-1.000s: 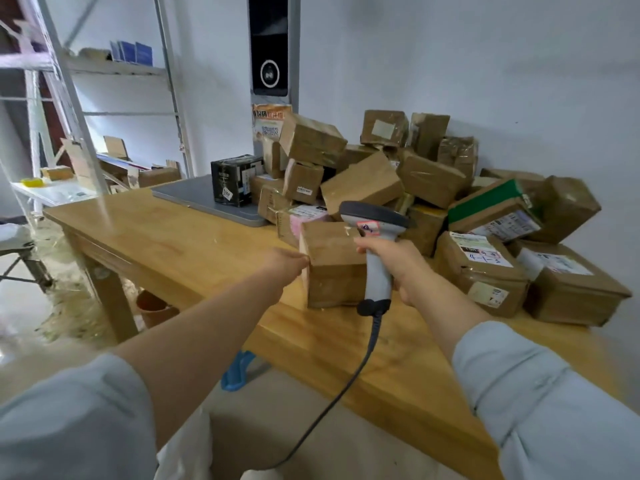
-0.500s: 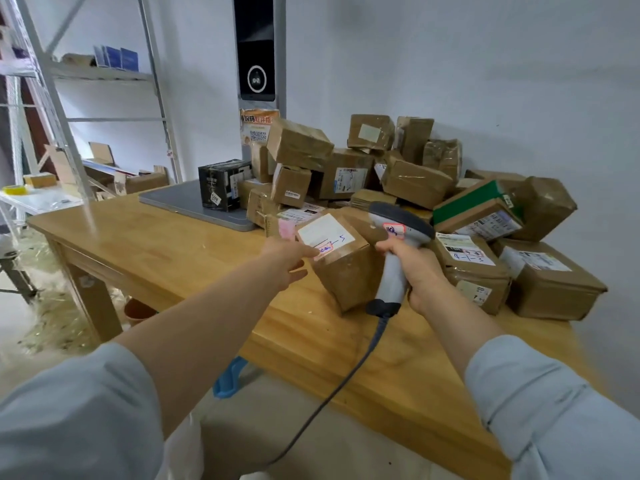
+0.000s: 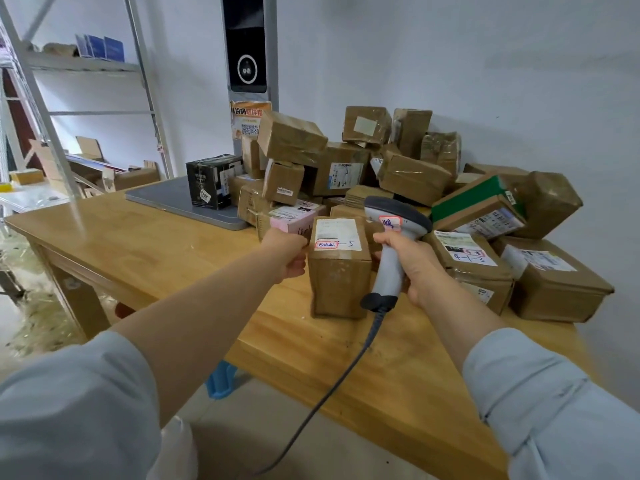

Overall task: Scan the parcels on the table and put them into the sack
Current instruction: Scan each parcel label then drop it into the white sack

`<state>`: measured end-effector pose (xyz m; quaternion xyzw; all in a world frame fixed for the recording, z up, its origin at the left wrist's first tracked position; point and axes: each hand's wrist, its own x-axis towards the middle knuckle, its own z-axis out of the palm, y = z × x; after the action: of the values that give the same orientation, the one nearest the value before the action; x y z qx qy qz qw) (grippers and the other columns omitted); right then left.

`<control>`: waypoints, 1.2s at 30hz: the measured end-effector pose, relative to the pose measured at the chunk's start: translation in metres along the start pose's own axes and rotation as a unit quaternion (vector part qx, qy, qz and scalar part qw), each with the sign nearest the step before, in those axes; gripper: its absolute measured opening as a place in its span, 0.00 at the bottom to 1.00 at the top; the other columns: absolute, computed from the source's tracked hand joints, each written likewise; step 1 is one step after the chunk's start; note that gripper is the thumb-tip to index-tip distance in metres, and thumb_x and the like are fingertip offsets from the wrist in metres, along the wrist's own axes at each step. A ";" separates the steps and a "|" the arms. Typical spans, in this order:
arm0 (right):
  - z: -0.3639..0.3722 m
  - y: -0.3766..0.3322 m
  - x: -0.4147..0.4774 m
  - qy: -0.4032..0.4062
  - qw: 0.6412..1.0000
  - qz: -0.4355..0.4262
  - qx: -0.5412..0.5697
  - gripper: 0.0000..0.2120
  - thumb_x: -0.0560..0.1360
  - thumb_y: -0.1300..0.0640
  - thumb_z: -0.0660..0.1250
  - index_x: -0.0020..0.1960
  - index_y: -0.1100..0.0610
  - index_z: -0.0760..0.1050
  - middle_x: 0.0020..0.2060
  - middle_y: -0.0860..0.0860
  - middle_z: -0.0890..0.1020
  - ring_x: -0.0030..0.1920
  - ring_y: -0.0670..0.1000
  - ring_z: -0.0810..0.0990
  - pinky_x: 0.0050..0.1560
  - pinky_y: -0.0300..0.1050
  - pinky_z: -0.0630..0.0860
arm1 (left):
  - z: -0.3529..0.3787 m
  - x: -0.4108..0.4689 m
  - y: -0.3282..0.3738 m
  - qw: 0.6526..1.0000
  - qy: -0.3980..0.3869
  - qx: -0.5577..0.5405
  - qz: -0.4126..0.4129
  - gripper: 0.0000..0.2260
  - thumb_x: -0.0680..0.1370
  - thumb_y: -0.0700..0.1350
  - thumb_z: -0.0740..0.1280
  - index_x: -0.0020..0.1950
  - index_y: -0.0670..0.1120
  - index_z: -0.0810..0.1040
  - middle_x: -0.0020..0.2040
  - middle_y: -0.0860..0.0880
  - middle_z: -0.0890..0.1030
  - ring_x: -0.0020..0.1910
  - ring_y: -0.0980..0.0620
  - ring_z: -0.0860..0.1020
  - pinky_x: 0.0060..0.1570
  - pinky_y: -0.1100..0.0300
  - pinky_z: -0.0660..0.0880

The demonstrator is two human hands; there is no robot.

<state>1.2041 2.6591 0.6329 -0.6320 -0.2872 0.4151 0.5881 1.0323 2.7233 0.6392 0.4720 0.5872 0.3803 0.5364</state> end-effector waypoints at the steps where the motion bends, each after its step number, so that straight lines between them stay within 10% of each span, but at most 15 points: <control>1: 0.000 0.000 0.001 -0.003 1.000 0.005 0.000 0.28 0.68 0.50 0.75 0.64 0.56 0.71 0.52 0.56 0.81 0.51 0.56 0.80 0.53 0.53 0.79 | 0.001 0.004 -0.003 1.000 0.004 -0.004 -0.007 0.12 0.79 0.40 0.64 0.62 0.40 0.73 0.53 0.40 0.82 0.46 0.46 0.81 0.38 0.54 0.79; 7: 0.004 0.003 -0.002 -0.036 0.999 0.030 0.025 0.25 0.68 0.51 0.75 0.61 0.56 0.74 0.50 0.57 0.82 0.50 0.58 0.81 0.51 0.53 0.80 | -0.001 0.013 -0.012 0.995 -0.047 -0.074 -0.053 0.22 0.77 0.50 0.69 0.69 0.47 0.71 0.60 0.44 0.77 0.59 0.45 0.75 0.66 0.42 0.68; 16: 0.020 0.007 -0.015 -0.081 0.995 0.011 0.055 0.20 0.68 0.53 0.75 0.58 0.56 0.78 0.47 0.55 0.84 0.46 0.54 0.82 0.41 0.48 0.78 | -0.046 0.006 -0.011 0.978 -0.149 -0.084 -0.119 0.47 0.68 0.60 0.73 0.79 0.49 0.53 0.76 0.32 0.54 0.73 0.34 0.60 0.69 0.44 0.65; 32: 0.088 0.007 -0.065 -0.146 0.987 -0.056 0.018 0.15 0.70 0.52 0.74 0.53 0.57 0.77 0.44 0.56 0.83 0.44 0.55 0.81 0.53 0.58 0.80 | -0.133 -0.031 -0.011 0.997 -0.073 -0.035 0.006 0.41 0.60 0.50 0.76 0.71 0.48 0.66 0.65 0.41 0.72 0.64 0.39 0.71 0.63 0.37 0.69; 36: 0.107 0.004 -0.088 -0.223 0.973 -0.053 0.004 0.10 0.74 0.54 0.70 0.43 0.61 0.77 0.30 0.56 0.81 0.28 0.53 0.77 0.34 0.47 0.78 | -0.163 -0.035 -0.017 0.996 0.068 0.002 0.056 0.35 0.65 0.46 0.79 0.67 0.49 0.65 0.59 0.45 0.75 0.54 0.45 0.75 0.44 0.51 0.77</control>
<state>1.0680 2.6379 0.6493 -0.5048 -0.4427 0.5149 0.5330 0.8673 2.6949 0.6545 0.4784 0.5959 0.4392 0.4724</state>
